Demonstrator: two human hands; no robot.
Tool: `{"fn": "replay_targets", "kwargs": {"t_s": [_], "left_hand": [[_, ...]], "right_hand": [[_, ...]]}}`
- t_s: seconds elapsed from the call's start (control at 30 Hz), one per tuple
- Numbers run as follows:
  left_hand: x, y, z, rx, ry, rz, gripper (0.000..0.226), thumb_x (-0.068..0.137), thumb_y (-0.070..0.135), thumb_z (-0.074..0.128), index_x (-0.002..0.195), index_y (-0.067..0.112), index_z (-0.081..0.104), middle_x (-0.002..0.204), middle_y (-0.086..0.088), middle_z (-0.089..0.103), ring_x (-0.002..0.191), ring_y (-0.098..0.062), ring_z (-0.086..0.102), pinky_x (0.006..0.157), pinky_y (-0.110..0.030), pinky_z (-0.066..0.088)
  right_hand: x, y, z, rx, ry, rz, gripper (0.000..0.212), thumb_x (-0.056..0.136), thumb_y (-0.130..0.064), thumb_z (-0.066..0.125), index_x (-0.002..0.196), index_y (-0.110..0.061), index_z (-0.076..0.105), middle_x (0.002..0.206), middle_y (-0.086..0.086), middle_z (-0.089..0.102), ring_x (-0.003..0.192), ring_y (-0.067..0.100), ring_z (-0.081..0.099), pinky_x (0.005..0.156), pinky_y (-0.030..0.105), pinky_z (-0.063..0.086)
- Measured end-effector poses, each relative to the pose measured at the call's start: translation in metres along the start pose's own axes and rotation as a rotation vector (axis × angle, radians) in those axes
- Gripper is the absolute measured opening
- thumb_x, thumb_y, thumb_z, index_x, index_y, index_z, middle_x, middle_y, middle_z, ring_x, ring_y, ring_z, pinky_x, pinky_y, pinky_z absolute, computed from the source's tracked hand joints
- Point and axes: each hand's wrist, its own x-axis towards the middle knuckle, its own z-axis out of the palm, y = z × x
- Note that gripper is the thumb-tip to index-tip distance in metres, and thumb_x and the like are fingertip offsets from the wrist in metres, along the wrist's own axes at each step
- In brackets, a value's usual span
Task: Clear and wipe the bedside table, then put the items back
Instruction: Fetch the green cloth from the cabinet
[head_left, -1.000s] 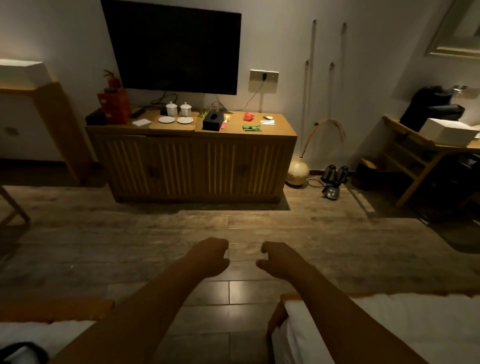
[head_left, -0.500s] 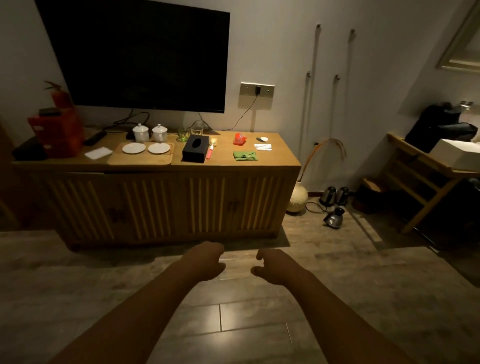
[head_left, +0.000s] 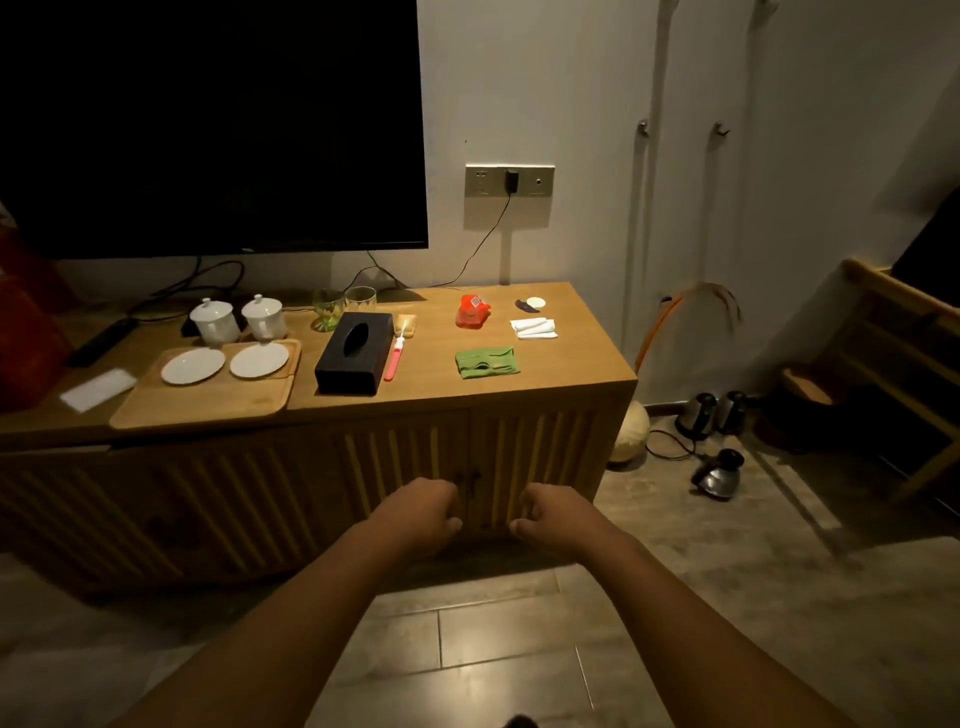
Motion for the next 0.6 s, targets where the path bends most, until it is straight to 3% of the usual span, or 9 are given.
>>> {"fn": "replay_targets", "kwargs": {"t_s": [0.2, 0.43, 0.6], "left_hand": [[0.126, 0.012, -0.038, -0.038, -0.023, -0.056, 0.029, 0.092, 0.030, 0.059, 0.120, 0.024, 0.057, 0.114, 0.002, 0.063, 0.099, -0.012, 0.061, 0.086, -0.032, 0.055], [0.252, -0.005, -0.066, -0.067, -0.038, -0.111, 0.036, 0.091, 0.033, 0.059, 0.126, 0.024, 0.056, 0.119, 0.001, 0.063, 0.106, -0.015, 0.060, 0.091, -0.035, 0.053], [0.350, -0.037, -0.076, -0.052, -0.015, -0.088, 0.037, 0.091, 0.036, 0.057, 0.124, 0.019, 0.060, 0.120, -0.002, 0.065, 0.106, -0.020, 0.061, 0.093, -0.036, 0.052]], "right_hand": [[0.126, 0.023, -0.065, 0.024, -0.032, -0.001, 0.044, 0.090, -0.038, 0.063, 0.129, -0.022, 0.052, 0.119, 0.001, 0.062, 0.099, 0.015, 0.061, 0.082, 0.032, 0.055], [0.251, 0.033, -0.101, 0.043, -0.068, -0.011, 0.047, 0.088, -0.042, 0.064, 0.129, -0.022, 0.053, 0.125, 0.001, 0.061, 0.108, 0.017, 0.059, 0.079, 0.027, 0.048], [0.347, 0.033, -0.112, 0.027, -0.052, 0.000, 0.045, 0.091, -0.041, 0.060, 0.129, -0.019, 0.054, 0.128, 0.005, 0.059, 0.113, 0.022, 0.057, 0.088, 0.032, 0.048]]}}
